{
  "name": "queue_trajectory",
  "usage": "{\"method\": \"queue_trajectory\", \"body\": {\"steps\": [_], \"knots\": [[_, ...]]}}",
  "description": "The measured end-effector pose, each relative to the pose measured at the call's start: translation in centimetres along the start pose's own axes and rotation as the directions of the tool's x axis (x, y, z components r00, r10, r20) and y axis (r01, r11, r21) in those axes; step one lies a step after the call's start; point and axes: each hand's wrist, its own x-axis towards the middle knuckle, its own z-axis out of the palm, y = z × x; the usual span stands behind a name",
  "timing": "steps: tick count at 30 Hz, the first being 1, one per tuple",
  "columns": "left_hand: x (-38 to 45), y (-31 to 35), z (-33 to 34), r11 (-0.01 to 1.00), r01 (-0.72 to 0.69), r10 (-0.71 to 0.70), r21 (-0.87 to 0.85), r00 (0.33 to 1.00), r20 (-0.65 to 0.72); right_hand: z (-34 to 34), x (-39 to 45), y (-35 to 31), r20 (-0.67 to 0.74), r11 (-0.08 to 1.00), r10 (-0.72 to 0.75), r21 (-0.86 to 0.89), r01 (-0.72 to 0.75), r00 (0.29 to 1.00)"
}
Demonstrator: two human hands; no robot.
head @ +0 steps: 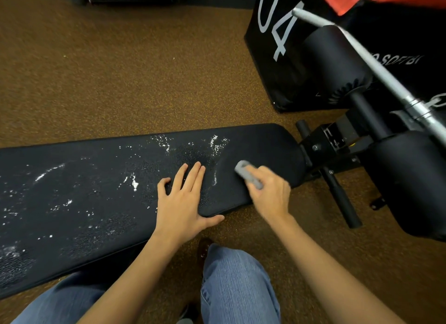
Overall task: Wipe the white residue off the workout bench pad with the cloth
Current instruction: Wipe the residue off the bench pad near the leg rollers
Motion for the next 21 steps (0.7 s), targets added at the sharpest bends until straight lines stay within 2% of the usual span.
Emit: {"method": "queue_trajectory", "body": {"steps": [2, 4, 6, 8, 9, 10, 11, 14, 15, 16, 18, 20, 21], "knots": [[0.0, 0.1, 0.1, 1.0, -0.001, 0.001, -0.012, 1.0, -0.008, 0.3, -2.6, -1.0, 0.1, 0.981, -0.176, 0.096, 0.167, 0.979], [0.0, 0.0, 0.2, 1.0, -0.003, 0.003, -0.015, 1.0, -0.013, -0.2, -2.9, 0.2, 0.125, 0.968, -0.24, 0.098, 0.229, 0.963], [-0.1, -0.1, 0.2, 1.0, -0.006, 0.005, -0.009, 1.0, -0.01, -0.8, -1.0, 2.6, 0.047, 0.993, -0.116, 0.009, 0.116, 0.992], [-0.1, -0.1, 0.2, 1.0, -0.004, 0.004, -0.002, 1.0, -0.015, -1.1, 1.3, 4.8, -0.082, 0.994, 0.101, -0.032, -0.104, 0.992], [-0.1, 0.0, 0.2, 1.0, -0.002, 0.002, -0.004, 1.0, -0.018, -1.0, 1.9, 4.8, -0.122, 0.986, 0.162, -0.02, -0.166, 0.979], [-0.1, 0.0, 0.2, 1.0, -0.001, 0.001, -0.008, 1.0, -0.018, -0.6, 1.8, 4.1, -0.147, 0.987, 0.157, -0.02, -0.161, 0.977], [-0.1, 0.1, 0.2, 1.0, -0.001, 0.001, -0.012, 1.0, -0.016, -0.2, 1.2, 2.9, -0.142, 0.995, 0.095, -0.028, -0.1, 0.985], [-0.2, 0.1, 0.2, 1.0, 0.002, -0.003, -0.01, 1.0, -0.019, 0.4, -1.7, 1.0, 0.021, 0.98, -0.199, 0.03, 0.199, 0.98], [-0.2, 0.1, 0.2, 1.0, 0.002, -0.002, -0.007, 1.0, -0.022, 0.0, -1.5, 1.8, 0.047, 0.973, -0.231, 0.034, 0.229, 0.972], [-0.2, 0.1, 0.3, 1.0, 0.001, -0.001, -0.005, 1.0, -0.025, -0.5, -0.5, 2.8, 0.043, 0.979, -0.203, 0.016, 0.202, 0.978], [-0.3, 0.1, 0.4, 1.0, 0.001, -0.001, -0.002, 1.0, -0.027, -1.3, 2.1, 5.2, -0.037, 0.999, -0.029, -0.03, 0.028, 0.999], [-0.3, 0.1, 0.4, 1.0, 0.004, -0.004, 0.0, 1.0, -0.021, -1.4, 3.8, 6.0, -0.095, 0.99, 0.131, -0.036, -0.135, 0.987], [-0.3, 0.1, 0.4, 1.0, 0.005, -0.005, 0.0, 1.0, -0.016, -1.2, 3.8, 5.4, -0.093, 0.989, 0.139, -0.042, -0.143, 0.986]]}}
